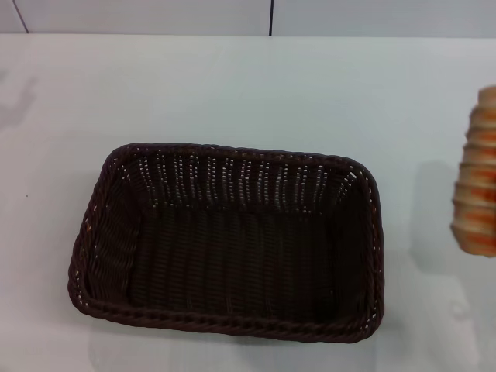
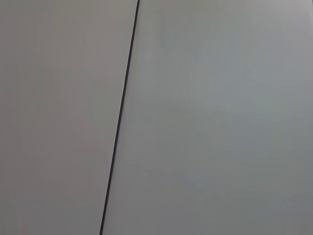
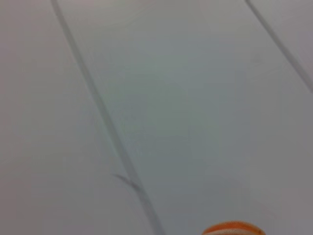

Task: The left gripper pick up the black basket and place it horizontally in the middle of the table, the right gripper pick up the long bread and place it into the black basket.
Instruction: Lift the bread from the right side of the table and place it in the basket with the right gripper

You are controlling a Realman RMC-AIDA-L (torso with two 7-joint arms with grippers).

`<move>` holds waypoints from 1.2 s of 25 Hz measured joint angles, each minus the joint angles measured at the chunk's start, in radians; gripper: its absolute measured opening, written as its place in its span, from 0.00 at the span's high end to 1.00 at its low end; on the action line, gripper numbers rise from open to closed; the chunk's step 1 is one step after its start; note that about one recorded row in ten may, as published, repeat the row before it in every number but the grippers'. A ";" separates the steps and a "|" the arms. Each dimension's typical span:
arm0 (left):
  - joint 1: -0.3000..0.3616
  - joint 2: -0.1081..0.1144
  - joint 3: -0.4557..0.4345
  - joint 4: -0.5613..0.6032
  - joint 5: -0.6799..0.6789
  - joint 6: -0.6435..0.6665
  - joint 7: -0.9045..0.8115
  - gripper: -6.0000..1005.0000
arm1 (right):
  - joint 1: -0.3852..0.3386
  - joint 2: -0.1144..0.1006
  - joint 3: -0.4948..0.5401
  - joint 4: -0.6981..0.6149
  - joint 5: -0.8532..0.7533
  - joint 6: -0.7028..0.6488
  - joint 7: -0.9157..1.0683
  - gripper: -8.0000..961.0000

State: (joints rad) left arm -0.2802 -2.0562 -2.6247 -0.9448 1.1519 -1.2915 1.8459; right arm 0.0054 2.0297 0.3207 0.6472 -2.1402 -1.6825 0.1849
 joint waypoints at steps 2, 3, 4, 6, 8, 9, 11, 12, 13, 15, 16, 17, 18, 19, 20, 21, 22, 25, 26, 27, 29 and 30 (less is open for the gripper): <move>0.001 0.000 0.000 -0.002 0.000 0.000 -0.001 0.43 | 0.005 0.000 -0.001 0.013 -0.027 -0.007 0.000 0.59; 0.001 0.000 0.000 -0.002 0.000 0.000 -0.001 0.43 | 0.013 0.000 -0.002 0.026 -0.057 -0.009 0.000 0.59; 0.001 0.000 0.000 -0.003 0.000 0.000 -0.001 0.43 | 0.023 0.001 -0.002 0.034 -0.087 -0.006 0.000 0.59; 0.002 -0.001 0.000 -0.011 0.000 -0.001 -0.002 0.43 | 0.049 0.007 -0.006 0.042 -0.138 0.016 0.000 0.59; 0.002 -0.002 0.000 -0.012 0.000 -0.001 -0.002 0.43 | 0.087 0.015 -0.015 0.042 -0.174 0.068 0.000 0.59; 0.003 -0.002 0.000 -0.013 0.000 -0.002 -0.003 0.43 | 0.108 0.017 -0.020 0.042 -0.180 0.102 0.000 0.59; 0.003 -0.002 0.000 -0.013 -0.003 -0.004 -0.003 0.43 | 0.147 0.019 -0.032 0.045 -0.185 0.168 0.000 0.59; 0.003 -0.002 0.000 -0.014 -0.005 -0.006 -0.003 0.43 | 0.172 0.019 -0.038 0.048 -0.185 0.211 0.001 0.59; 0.003 -0.002 0.000 -0.014 -0.005 -0.006 -0.003 0.43 | 0.193 0.017 -0.042 0.054 -0.186 0.253 0.001 0.59; 0.004 -0.002 0.000 -0.014 -0.008 -0.009 -0.003 0.43 | 0.241 0.000 -0.045 0.096 -0.194 0.380 0.004 0.59; 0.005 -0.002 0.000 -0.014 -0.011 -0.011 -0.003 0.43 | 0.241 0.000 -0.045 0.096 -0.194 0.380 0.004 0.59; 0.005 -0.002 0.000 -0.014 -0.011 -0.011 -0.003 0.43 | 0.255 -0.007 -0.045 0.113 -0.203 0.414 0.004 0.59; 0.007 -0.002 0.000 -0.014 -0.012 -0.011 -0.003 0.43 | 0.263 -0.011 -0.045 0.121 -0.212 0.432 0.005 0.59; 0.007 -0.002 0.000 -0.014 -0.012 -0.011 -0.003 0.43 | 0.267 -0.013 -0.045 0.124 -0.219 0.440 0.006 0.59; 0.010 -0.001 0.000 -0.014 -0.013 -0.011 -0.004 0.43 | 0.266 -0.014 -0.041 0.129 -0.224 0.444 0.006 0.56; 0.010 -0.001 0.000 -0.014 -0.013 -0.011 -0.004 0.43 | 0.266 -0.014 -0.041 0.129 -0.224 0.444 0.006 0.53; 0.011 -0.001 0.000 -0.014 -0.013 -0.011 -0.004 0.43 | 0.263 -0.014 -0.039 0.128 -0.225 0.441 0.006 0.50; 0.012 -0.001 0.000 -0.014 -0.016 -0.011 -0.004 0.43 | 0.256 -0.016 -0.036 0.128 -0.226 0.432 0.006 0.42; 0.012 -0.001 0.000 -0.014 -0.016 -0.011 -0.004 0.43 | 0.253 -0.017 -0.035 0.128 -0.226 0.431 0.004 0.37; 0.013 -0.001 0.000 -0.013 -0.022 -0.011 -0.004 0.43 | 0.244 -0.019 -0.029 0.127 -0.226 0.419 0.001 0.33; 0.014 -0.001 0.000 -0.012 -0.023 -0.012 -0.004 0.43 | 0.206 -0.024 0.005 0.116 -0.222 0.371 -0.005 0.24; 0.016 -0.001 0.000 -0.009 -0.024 -0.015 -0.004 0.43 | 0.138 -0.025 0.082 0.088 -0.216 0.288 -0.006 0.20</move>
State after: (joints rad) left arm -0.2638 -2.0575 -2.6247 -0.9536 1.1284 -1.3070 1.8422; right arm 0.1438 2.0050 0.4028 0.7348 -2.3563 -1.3940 0.1791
